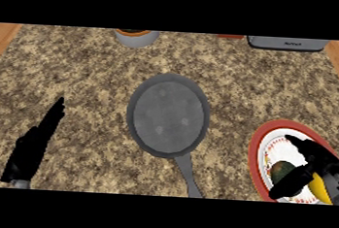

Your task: Pick the squash from the plate and place it in the pan

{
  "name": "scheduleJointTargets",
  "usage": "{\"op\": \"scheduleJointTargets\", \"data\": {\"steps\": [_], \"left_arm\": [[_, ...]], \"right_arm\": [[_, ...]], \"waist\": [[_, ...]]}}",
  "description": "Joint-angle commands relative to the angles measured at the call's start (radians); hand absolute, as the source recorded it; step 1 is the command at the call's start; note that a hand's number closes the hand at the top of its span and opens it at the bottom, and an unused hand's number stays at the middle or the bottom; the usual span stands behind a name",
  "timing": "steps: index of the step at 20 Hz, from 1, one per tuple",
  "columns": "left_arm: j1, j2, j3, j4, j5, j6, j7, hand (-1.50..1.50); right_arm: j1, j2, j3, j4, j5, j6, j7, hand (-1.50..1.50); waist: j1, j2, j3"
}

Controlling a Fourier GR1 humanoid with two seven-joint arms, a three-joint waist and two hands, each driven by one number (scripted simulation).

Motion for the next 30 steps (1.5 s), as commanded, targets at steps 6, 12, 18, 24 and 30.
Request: {"op": "scheduleJointTargets", "data": {"steps": [6, 12, 18, 24, 30], "left_arm": [[0.079, -0.054, -0.027, -0.061, -0.068, 0.019, -0.001, 0.0], [-0.043, -0.063, 0.048, 0.055, -0.033, -0.046, -0.004, 0.0], [0.023, -0.083, 0.041, -0.02, -0.063, -0.034, -0.003, 0.0], [0.0, -0.075, 0.036, -0.039, -0.064, -0.053, 0.024, 0.0], [-0.031, -0.113, -0.019, -0.026, -0.105, -0.034, 0.01, 0.0]], "right_arm": [[0.065, 0.047, -0.04, 0.05, 0.079, 0.021, 0.026, -1.5], [0.001, 0.176, -0.085, 0.109, 0.175, 0.023, -0.024, 1.5], [0.064, 0.254, -0.104, 0.094, 0.2, -0.006, -0.041, 1.5], [-0.004, 0.122, -0.117, 0.187, 0.214, 0.178, -0.307, 1.5], [-0.199, -0.035, 0.024, 0.16, 0.385, 0.372, -0.628, 1.5]], "waist": [[-0.002, -0.001, 0.0], [-0.003, 0.0, 0.0], [-0.003, -0.001, 0.0], [0.019, 0.005, 0.002], [0.073, 0.016, 0.005]]}}
